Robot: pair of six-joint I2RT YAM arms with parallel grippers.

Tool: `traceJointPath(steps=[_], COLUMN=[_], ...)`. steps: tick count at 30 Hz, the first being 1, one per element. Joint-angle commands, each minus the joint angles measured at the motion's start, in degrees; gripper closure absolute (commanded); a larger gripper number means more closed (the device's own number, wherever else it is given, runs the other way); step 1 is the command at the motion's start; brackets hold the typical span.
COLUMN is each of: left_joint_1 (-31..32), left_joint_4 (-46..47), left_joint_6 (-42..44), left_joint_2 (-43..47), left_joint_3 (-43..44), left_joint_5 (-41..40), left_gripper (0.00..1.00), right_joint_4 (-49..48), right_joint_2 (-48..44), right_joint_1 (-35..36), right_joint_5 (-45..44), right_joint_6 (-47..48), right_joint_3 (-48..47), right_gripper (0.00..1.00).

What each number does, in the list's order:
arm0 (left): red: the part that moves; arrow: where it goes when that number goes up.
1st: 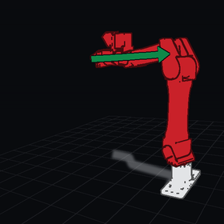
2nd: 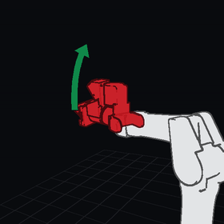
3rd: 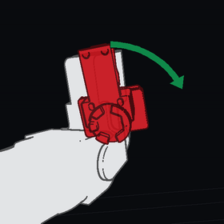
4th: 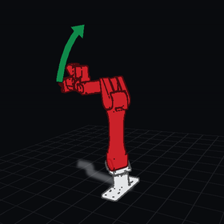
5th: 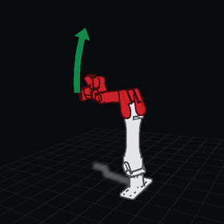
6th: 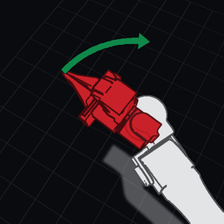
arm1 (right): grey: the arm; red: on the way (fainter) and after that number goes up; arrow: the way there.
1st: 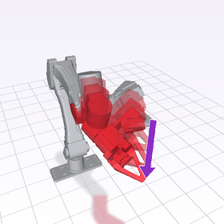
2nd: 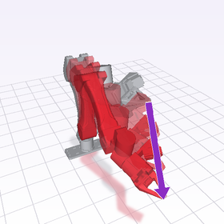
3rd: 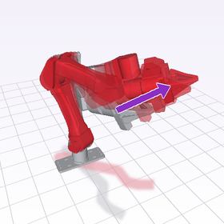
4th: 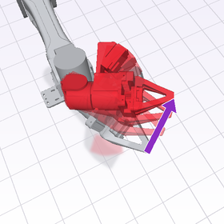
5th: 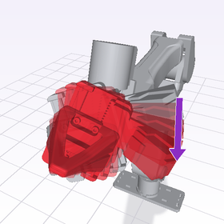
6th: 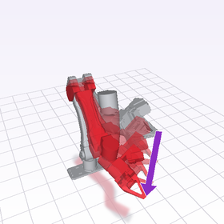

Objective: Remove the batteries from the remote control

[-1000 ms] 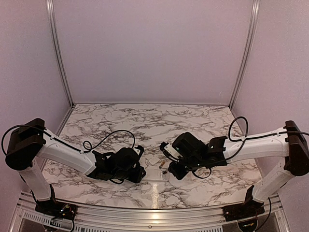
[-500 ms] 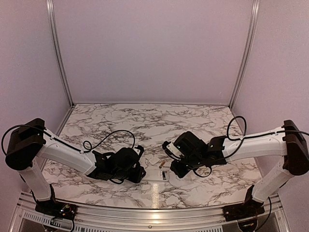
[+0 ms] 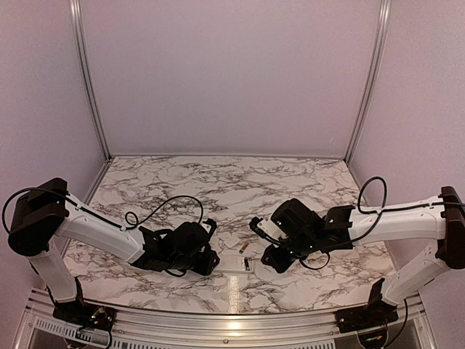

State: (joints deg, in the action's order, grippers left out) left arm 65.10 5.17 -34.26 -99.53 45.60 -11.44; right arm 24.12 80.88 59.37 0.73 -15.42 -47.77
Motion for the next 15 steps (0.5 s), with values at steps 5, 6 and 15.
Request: traceJointPath(steps=[5, 6, 15], left_joint_1=[0.5, 0.5, 0.5], left_joint_4=[-2.0, -2.1, -2.1], left_joint_6=[0.8, 0.9, 0.9], left_joint_2=[-1.6, -1.5, -1.5], left_joint_3=[-0.2, -0.2, -0.3], left_joint_5=[1.9, 1.9, 1.9], left_gripper=[0.60, 0.60, 0.60], right_joint_4=[0.4, -0.1, -3.5], right_joint_2=[-0.7, -0.5, 2.0], right_joint_1=[0.8, 1.0, 1.7], right_joint_5=[1.8, 2.1, 4.4], right_joint_6=[-1.3, -1.2, -0.5], right_joint_3=[2.4, 2.5, 3.1], right_gripper=[1.00, 1.00, 1.00])
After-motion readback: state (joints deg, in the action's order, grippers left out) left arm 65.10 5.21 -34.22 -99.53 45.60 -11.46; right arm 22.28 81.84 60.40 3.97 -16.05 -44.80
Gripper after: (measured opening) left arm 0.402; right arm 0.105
